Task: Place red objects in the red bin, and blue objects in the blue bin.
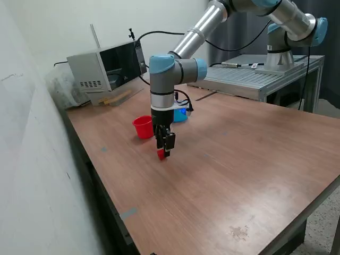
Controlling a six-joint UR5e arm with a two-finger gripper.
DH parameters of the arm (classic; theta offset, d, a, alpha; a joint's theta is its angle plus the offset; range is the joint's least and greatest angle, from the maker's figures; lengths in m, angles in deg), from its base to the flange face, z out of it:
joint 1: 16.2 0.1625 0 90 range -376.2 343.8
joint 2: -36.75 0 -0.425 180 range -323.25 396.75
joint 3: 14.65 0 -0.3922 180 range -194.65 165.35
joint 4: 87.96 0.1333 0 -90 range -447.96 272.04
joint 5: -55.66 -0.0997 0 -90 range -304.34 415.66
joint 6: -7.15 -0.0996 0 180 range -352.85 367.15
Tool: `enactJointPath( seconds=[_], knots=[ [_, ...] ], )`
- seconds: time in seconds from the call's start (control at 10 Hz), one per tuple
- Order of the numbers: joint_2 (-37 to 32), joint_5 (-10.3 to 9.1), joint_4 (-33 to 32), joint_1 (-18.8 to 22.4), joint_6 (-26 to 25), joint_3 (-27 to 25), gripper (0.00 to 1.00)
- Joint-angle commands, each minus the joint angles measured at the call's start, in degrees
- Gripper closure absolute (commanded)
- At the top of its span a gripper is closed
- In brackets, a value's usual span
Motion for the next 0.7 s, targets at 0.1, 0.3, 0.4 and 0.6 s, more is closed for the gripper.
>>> enactJointPath(
  seconds=[0.1, 0.3, 0.4, 0.6],
  knots=[
    [0.1, -0.18, -0.2, -0.4, 1.4, 0.3, 1.0],
    [0.1, -0.18, -0.1, -0.7, 3.5, 0.1, 1.0],
    [-0.7, -0.1, 0.0, -0.7, 4.5, -0.3, 1.0],
    [-7.1, -0.1, 0.3, -0.7, 5.2, -2.4, 1.0]
  ],
)
